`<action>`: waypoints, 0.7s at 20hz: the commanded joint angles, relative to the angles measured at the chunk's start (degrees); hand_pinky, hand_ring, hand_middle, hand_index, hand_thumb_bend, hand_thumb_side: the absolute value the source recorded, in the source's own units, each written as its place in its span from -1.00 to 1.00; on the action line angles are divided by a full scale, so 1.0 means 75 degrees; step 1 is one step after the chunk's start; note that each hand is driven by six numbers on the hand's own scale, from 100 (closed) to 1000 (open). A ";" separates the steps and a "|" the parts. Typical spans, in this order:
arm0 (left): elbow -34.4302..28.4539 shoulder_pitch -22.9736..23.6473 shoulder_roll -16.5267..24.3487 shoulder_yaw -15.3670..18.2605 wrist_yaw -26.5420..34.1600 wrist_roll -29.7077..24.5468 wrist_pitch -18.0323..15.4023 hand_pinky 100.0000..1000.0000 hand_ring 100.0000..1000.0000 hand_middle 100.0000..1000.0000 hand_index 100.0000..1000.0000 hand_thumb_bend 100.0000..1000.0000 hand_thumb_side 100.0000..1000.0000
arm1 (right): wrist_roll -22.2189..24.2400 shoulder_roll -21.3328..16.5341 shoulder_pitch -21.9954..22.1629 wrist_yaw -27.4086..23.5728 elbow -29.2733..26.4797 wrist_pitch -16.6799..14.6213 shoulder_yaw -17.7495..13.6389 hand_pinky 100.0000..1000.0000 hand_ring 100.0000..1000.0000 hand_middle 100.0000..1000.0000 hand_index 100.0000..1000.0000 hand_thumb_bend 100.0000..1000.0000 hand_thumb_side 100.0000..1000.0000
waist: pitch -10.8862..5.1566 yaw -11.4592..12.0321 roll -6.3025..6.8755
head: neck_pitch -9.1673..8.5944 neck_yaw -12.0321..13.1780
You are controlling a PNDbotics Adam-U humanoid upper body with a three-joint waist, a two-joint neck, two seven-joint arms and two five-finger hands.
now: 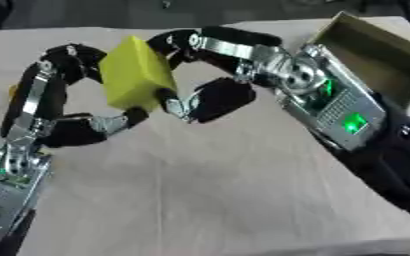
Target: Pick up the objects with one hand, pass them to the other hand, and then place them into the box on the other side of the table.
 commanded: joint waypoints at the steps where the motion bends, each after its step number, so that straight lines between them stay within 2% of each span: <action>1: -0.0081 -0.0040 0.0122 0.0162 -0.0062 0.0140 -0.0012 0.06 0.18 -0.11 0.28 0.58 -0.97 | -0.0092 -0.0161 -0.0091 -0.0082 -0.0077 0.0004 -0.0131 1.00 0.75 -0.25 0.15 -1.00 -0.78 | -0.0103 -0.0004 0.0000 | 0.0009 0.0003; 14: -0.0018 0.0126 0.0239 0.0325 -0.0100 0.0512 -0.0031 0.03 0.16 -0.14 0.25 0.57 -0.99 | -0.0541 -0.0254 0.0134 -0.0470 -0.0077 -0.0041 -0.0475 1.00 0.74 -0.26 0.16 -1.00 -0.78 | -0.0075 -0.0064 0.0002 | -0.0003 0.0051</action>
